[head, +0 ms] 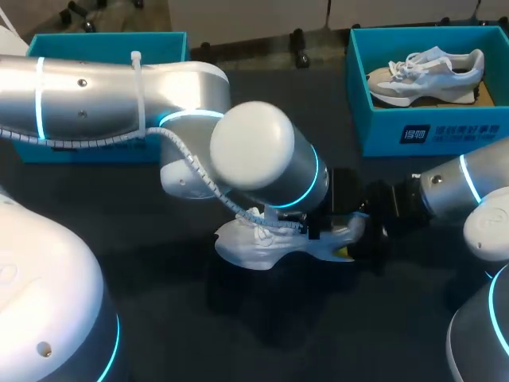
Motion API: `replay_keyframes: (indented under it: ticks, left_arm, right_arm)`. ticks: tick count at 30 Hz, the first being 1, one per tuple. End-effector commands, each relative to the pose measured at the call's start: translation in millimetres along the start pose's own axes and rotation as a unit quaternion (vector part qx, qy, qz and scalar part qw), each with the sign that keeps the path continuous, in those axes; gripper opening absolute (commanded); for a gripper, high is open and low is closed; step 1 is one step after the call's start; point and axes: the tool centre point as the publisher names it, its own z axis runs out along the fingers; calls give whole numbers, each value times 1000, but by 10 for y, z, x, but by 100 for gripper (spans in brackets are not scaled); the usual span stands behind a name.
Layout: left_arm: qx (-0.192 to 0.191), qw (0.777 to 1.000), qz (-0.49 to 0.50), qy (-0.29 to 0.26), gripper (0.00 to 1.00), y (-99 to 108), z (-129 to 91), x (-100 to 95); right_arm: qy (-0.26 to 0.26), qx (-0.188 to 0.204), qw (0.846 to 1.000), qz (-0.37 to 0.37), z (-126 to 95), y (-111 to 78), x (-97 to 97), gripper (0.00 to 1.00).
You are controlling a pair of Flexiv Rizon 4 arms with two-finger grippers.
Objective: Take the shoe out of the shoebox, open the shoe tongue, remove and reinsert the insole, then place the shoe into the shoebox
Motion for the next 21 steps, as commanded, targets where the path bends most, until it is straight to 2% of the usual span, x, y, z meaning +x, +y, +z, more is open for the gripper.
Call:
replay_keyframes:
  ticks: [1, 7, 18, 21]
  left_arm:
    - [13, 1000, -1, -16, 53, 32, -3, 21]
    - [26, 999, -3, -33, 45, 9, 56, -21]
    - [35, 999, -10, -33, 37, -7, 156, -75]
    - [35, 999, -12, -32, 29, -10, 180, -81]
  right_arm:
    - [0, 1, 1000, 0, 6, 7, 5, 0]
    - [0, 1, 1000, 0, 6, 7, 5, 0]
    - [0, 1, 1000, 0, 6, 7, 5, 0]
    - [0, 1, 1000, 0, 6, 7, 5, 0]
